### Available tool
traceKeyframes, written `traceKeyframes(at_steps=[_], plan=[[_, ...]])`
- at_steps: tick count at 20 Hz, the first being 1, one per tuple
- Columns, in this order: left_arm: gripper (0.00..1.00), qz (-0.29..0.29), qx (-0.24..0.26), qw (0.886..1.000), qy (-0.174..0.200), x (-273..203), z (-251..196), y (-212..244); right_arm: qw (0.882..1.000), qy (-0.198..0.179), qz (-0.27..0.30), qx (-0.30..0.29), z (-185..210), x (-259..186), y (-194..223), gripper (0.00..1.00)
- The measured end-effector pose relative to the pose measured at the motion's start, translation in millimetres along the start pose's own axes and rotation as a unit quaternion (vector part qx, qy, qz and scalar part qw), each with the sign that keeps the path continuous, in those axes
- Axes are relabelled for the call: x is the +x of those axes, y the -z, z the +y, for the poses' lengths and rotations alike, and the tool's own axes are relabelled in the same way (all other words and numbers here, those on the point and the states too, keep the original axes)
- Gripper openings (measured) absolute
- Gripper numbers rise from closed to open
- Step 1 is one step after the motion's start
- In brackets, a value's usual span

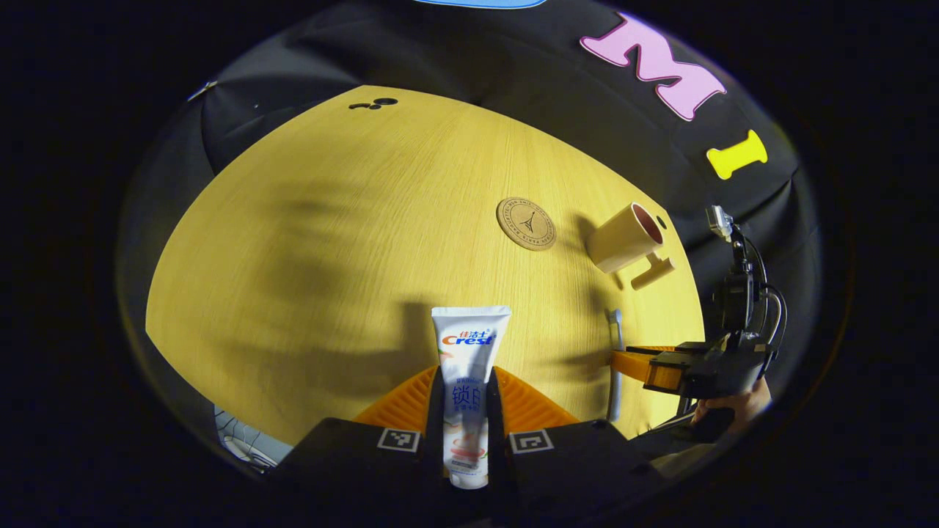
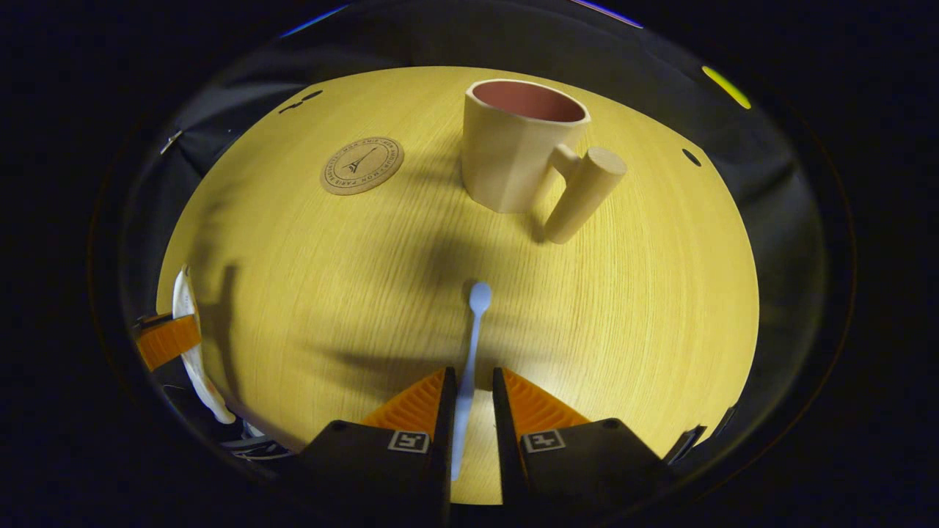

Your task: Put the toothbrush and toothpaste on the desktop into the cup, then pick up the cup and place it on the coaster on the desktop.

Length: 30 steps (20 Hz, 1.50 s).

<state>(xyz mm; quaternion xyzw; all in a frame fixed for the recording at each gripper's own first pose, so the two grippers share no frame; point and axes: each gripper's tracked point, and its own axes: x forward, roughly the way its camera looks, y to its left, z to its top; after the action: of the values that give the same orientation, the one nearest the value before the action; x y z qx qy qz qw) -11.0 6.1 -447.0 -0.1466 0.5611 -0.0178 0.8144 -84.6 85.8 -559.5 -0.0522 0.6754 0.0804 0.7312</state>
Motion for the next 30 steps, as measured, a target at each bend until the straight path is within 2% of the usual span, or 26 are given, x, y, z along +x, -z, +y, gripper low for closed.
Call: traceKeyframes(at_steps=[2,3,4,5,6,8,12,13,15,18,23,27,30], plan=[[0.35,0.002,0.000,1.000,-0.001,-0.2,-1.1,1.3,1.000,-0.008,0.006,0.013,1.3,0.6,0.8,0.22],[0.30,0.002,0.000,1.000,-0.002,0.0,-1.8,1.1,1.000,-0.014,0.010,0.017,2.9,0.6,0.9,0.19],[0.35,0.002,-0.001,1.000,-0.003,-0.6,-2.4,2.0,1.000,-0.020,0.012,0.018,3.3,-2.6,2.4,0.17],[0.35,0.001,0.000,1.000,-0.003,-1.9,-4.0,0.9,1.000,-0.019,0.013,0.016,0.8,0.3,3.7,0.13],[0.30,-0.001,0.001,1.000,-0.003,-2.1,-5.8,0.8,1.000,-0.019,0.008,0.015,-0.4,0.1,2.9,0.14],[0.30,-0.008,0.002,1.000,-0.001,-4.0,-11.2,-3.2,0.999,-0.034,-0.004,0.019,0.5,-5.7,1.5,0.13],[0.30,-0.063,0.008,0.997,0.032,-15.1,-36.4,-27.5,0.994,-0.064,-0.073,0.040,-6.5,-35.9,-17.4,0.13],[0.29,-0.083,0.010,0.995,0.045,-18.9,-46.1,-37.0,0.991,-0.075,-0.095,0.051,-7.2,-42.7,-23.8,0.10],[0.30,-0.126,0.017,0.989,0.075,-28.3,-68.3,-59.4,0.985,-0.090,-0.137,0.060,-11.1,-59.6,-34.6,0.09],[0.30,-0.200,0.031,0.971,0.126,-46.6,-107.3,-100.0,0.973,-0.110,-0.193,0.058,-11.9,-81.9,-43.9,0.09],[0.29,-0.314,0.070,0.926,0.195,-78.4,-181.0,-170.5,0.947,-0.128,-0.285,0.078,-26.1,-127.6,-65.0,0.09],[0.29,-0.370,0.075,0.893,0.246,-83.9,-235.0,-219.0,0.937,-0.136,-0.305,0.098,-42.2,-151.2,-67.4,0.09],[0.29,-0.396,0.075,0.878,0.257,-63.1,-263.5,-246.0,0.934,-0.133,-0.315,0.104,-57.6,-164.1,-67.9,0.09]])
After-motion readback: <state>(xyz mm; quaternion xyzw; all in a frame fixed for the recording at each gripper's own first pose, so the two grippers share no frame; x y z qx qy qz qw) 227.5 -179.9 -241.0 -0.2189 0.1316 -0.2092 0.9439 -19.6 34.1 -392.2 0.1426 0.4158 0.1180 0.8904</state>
